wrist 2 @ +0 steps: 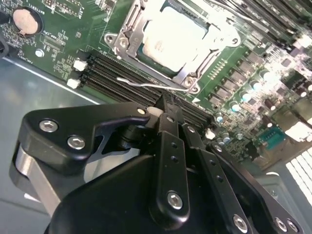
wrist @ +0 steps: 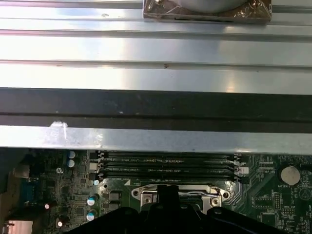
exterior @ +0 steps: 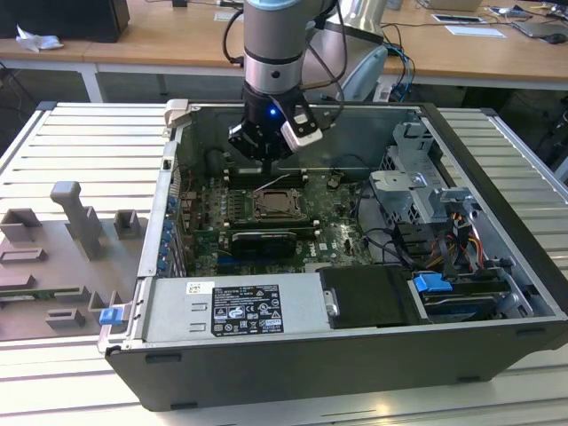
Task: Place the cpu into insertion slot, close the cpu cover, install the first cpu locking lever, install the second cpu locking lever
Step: 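Install the first cpu locking lever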
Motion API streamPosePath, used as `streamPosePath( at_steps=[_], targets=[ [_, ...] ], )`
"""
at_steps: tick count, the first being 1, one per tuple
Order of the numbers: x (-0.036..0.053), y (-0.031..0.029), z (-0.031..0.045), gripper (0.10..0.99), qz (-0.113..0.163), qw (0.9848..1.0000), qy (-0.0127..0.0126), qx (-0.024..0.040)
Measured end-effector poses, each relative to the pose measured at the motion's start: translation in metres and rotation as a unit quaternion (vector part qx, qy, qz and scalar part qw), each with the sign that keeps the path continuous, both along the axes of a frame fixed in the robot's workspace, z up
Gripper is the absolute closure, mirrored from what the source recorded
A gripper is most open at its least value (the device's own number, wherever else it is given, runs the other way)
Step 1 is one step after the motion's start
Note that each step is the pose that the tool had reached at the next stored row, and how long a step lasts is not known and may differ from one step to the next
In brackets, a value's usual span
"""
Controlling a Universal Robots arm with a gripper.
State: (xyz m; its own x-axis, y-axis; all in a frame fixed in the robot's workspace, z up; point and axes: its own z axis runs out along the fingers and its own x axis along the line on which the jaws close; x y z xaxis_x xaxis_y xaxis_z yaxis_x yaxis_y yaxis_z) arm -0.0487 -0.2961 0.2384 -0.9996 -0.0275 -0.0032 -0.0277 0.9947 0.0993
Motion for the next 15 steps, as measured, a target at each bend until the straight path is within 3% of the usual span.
streamPosePath(
  at_steps=[1,2,6,15],
  targets=[
    [0.0016,0.0001,-0.001,0.976,0.001,1.0,-0.0002,0.0],
    [0.0099,0.0028,-0.0056,0.976,0.003,1.0,-0.0002,0.0001],
    [0.0129,0.0046,-0.0099,0.976,0.018,0.9998,-0.0002,0.0],
    [0.0268,0.0105,-0.0201,0.976,0.021,0.9998,-0.0002,0.0001]
  ],
)
